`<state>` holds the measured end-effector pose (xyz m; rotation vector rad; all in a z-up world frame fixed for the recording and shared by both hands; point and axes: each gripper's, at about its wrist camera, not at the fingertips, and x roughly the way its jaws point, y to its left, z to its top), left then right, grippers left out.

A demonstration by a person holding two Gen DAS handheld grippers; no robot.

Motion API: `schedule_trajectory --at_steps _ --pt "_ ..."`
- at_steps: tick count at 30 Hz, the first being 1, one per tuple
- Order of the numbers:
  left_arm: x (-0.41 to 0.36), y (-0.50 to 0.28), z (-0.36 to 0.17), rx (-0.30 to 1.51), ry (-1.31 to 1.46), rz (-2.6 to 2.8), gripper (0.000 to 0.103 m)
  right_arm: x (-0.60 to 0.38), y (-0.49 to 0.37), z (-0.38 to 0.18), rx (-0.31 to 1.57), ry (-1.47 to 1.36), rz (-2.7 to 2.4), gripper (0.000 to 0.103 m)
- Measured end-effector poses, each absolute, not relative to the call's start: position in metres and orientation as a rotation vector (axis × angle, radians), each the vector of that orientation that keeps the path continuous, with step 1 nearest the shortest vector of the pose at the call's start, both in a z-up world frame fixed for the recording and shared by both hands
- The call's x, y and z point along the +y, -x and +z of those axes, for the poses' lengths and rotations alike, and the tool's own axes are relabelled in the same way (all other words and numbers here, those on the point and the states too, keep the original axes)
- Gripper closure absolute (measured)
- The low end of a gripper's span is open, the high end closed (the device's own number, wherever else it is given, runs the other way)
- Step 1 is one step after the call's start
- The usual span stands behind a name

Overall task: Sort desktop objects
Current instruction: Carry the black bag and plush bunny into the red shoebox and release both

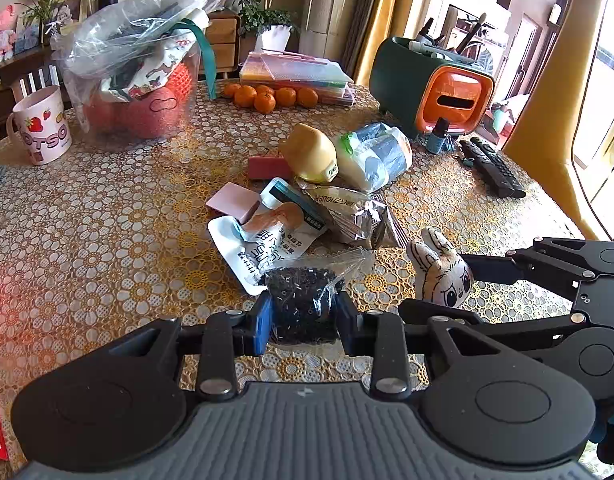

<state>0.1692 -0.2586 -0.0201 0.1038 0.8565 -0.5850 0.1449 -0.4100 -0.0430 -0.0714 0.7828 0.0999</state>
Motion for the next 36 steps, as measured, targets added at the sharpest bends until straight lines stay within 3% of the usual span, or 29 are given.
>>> schedule_trajectory --at_steps 22,36 --pt "-0.110 -0.106 0.051 0.795 -0.078 -0.488 0.071 -0.277 -0.104 0.031 0.725 0.160 0.317 0.051" --pt "0.002 -0.092 0.067 0.765 -0.030 -0.386 0.071 -0.187 -0.106 0.053 0.710 0.205 0.435 0.051"
